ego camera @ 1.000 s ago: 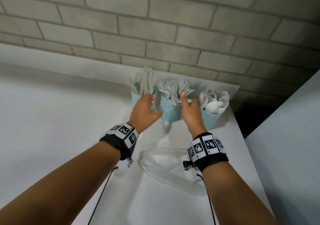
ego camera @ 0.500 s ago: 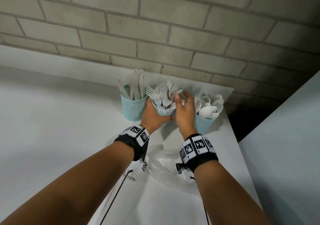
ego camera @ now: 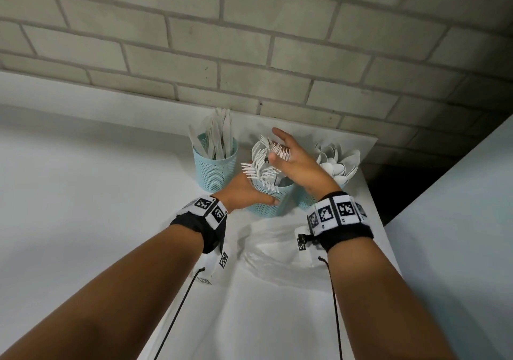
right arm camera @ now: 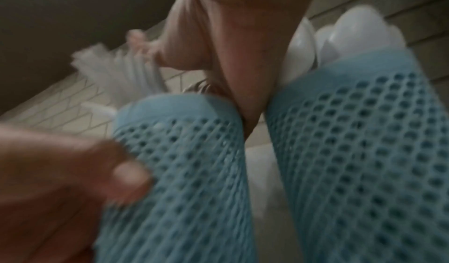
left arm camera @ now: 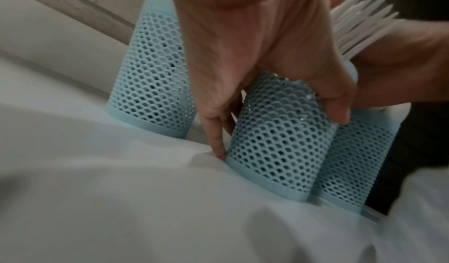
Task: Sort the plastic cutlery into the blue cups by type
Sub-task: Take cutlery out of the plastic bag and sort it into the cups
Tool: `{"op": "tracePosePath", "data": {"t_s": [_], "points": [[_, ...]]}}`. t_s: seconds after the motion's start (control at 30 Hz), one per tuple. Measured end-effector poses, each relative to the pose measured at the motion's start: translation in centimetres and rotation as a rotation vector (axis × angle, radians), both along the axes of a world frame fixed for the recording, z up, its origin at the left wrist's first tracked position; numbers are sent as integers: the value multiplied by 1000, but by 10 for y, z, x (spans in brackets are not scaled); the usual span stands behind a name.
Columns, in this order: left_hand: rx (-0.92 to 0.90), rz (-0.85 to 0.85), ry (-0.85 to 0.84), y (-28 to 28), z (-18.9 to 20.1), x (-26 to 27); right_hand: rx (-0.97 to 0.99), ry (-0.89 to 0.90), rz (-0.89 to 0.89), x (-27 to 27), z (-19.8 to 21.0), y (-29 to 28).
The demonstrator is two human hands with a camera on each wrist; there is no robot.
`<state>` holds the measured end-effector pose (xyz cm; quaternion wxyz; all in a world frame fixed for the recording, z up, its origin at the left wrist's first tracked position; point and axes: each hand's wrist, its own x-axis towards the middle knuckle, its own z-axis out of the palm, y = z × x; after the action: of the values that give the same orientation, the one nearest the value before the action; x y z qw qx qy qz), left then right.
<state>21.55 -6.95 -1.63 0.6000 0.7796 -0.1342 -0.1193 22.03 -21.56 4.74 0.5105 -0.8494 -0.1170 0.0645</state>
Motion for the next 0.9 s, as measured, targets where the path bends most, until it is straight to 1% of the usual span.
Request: {"op": "tracePosePath", "data": {"t_s": [0.07, 0.13, 0.2, 0.23, 0.3, 0.43, 0.53, 0.57, 0.6, 0.67, 0.7, 0.73, 0.8, 0.9], "points": [[3, -11, 34, 2, -2, 1, -49, 125, 178, -2, 10, -12], [8, -14, 42, 3, -3, 2, -47, 267, 302, -3, 17, -25], [15, -22, 40, 2, -3, 1, -99, 362, 335, -3, 21, -29], [21, -22, 41, 2, -2, 1, -161, 362, 319, -4, 22, -27], [31, -24, 31, 1, 1, 0, -300, 291, 253, -3, 23, -16], [77, -25, 22, 4, 3, -1, -467, 120, 177, -2, 24, 1], [74, -23, 37, 4, 2, 0, -697, -122, 71, -6, 20, 13], [72, -26, 33, 3, 2, -1, -688, -191, 34, -7, 16, 17], [61, -34, 26, 2, 1, 0, -605, -221, 6, -7, 10, 20], [41, -13, 13, 1, 1, -1, -338, -213, -39, -5, -1, 25], [42, -2, 1, 1, 3, -2, -235, -209, -73, -4, -4, 28], [45, -4, -6, 1, 2, -1, -186, -225, -126, -3, -7, 31], [41, -33, -23, 1, 2, 0, -189, -295, -263, -1, -10, 39], [20, -16, 9, 1, 2, -1, -169, -360, -451, 3, -11, 45]]}}
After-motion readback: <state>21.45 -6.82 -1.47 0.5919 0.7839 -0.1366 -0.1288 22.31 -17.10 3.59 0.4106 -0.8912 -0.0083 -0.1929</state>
